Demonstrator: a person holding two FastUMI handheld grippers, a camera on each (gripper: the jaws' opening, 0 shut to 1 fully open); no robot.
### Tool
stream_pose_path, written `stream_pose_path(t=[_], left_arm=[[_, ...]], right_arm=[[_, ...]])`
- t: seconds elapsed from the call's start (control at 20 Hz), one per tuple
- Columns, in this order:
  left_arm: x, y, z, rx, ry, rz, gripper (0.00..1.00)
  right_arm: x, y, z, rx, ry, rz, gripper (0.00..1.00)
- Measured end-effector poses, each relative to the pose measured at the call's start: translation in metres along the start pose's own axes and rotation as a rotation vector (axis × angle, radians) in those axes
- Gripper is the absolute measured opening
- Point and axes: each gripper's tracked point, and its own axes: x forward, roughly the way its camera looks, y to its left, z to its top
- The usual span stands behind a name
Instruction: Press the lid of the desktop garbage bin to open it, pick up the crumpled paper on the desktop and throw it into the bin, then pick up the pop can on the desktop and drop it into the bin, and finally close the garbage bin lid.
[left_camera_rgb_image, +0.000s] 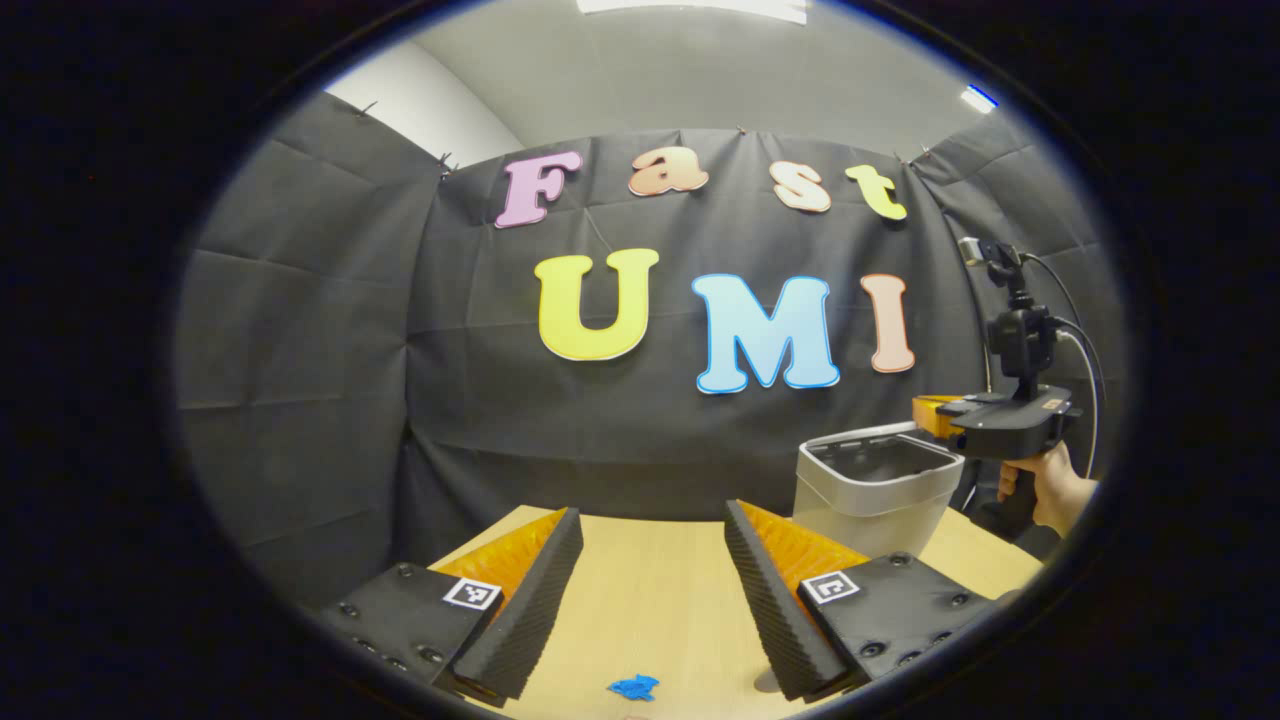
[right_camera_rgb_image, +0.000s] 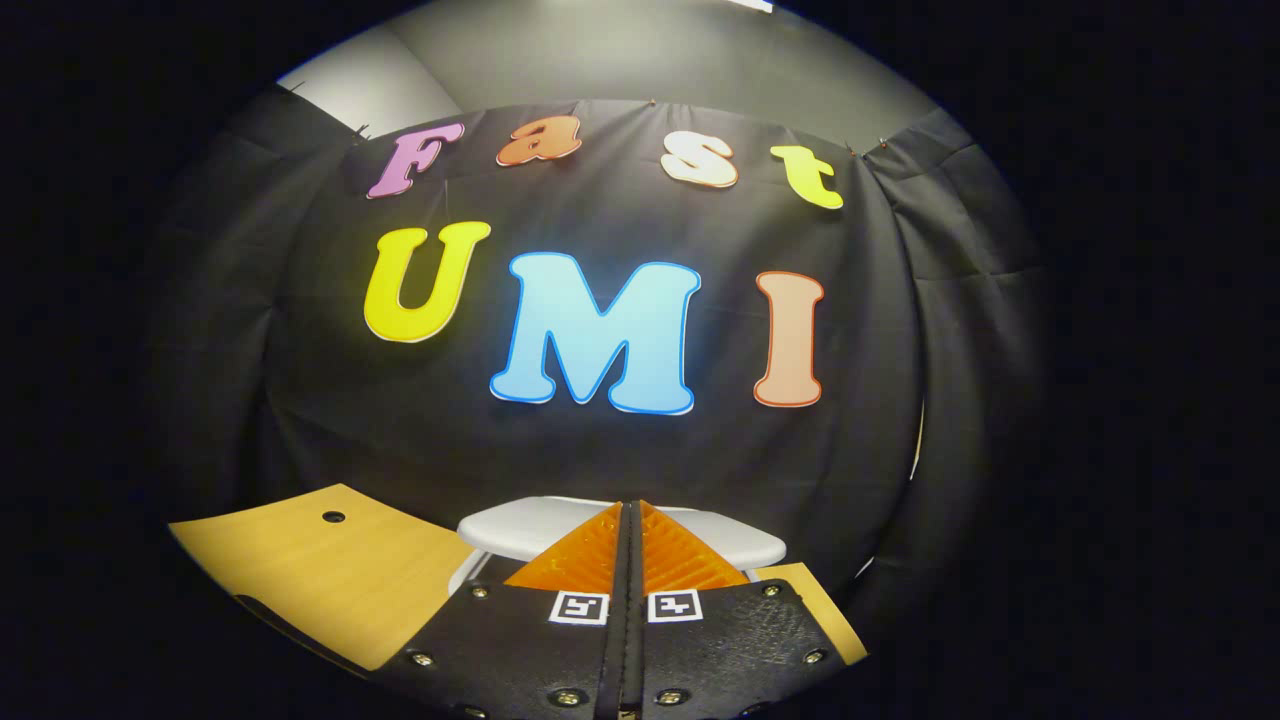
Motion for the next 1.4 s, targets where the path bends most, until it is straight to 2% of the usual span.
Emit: stream_pose_path(t=[0.5,0.55,0.9,1.0,1.05,1.1,1.15,1.2,1.25,1.3,1.4], left_arm=[[0.0,-0.006,-0.003,-0.001,0.01,-0.012,1.0],[0.0,-0.006,-0.005,-0.001,0.013,-0.013,0.94],[0.001,0.003,-0.023,-0.006,0.051,-0.001,0.93],[0.001,0.005,-0.032,-0.015,0.067,-0.001,0.94],[0.0,0.006,-0.035,-0.019,0.071,-0.001,0.94],[0.001,0.007,-0.036,-0.019,0.074,-0.001,0.94],[0.003,0.009,-0.034,-0.016,0.075,-0.001,0.94],[0.004,0.01,-0.035,-0.013,0.077,-0.003,0.94],[0.006,0.011,-0.04,-0.01,0.08,-0.006,0.94],[0.007,0.012,-0.043,-0.007,0.088,-0.01,0.94],[0.007,0.014,-0.053,-0.004,0.101,-0.019,0.94]], right_arm=[[-0.02,0.001,0.016,0.0,-0.033,0.011,0.0],[-0.022,0.002,0.016,0.001,-0.032,0.013,0.0],[-0.036,0.01,0.004,0.028,-0.009,0.017,0.0],[-0.041,0.009,0.002,0.027,-0.01,0.007,0.1],[-0.042,0.009,0.0,0.02,-0.01,-0.001,0.22],[-0.044,0.01,0.0,0.014,-0.008,-0.006,0.28],[-0.047,0.011,-0.001,0.014,-0.007,-0.007,0.39],[-0.048,0.014,-0.001,0.017,-0.009,0.0,0.56],[-0.051,0.016,0.0,0.022,-0.012,0.004,0.62],[-0.053,0.017,0.0,0.028,-0.015,0.006,0.77],[-0.057,0.019,0.0,0.034,-0.02,0.001,0.86]])
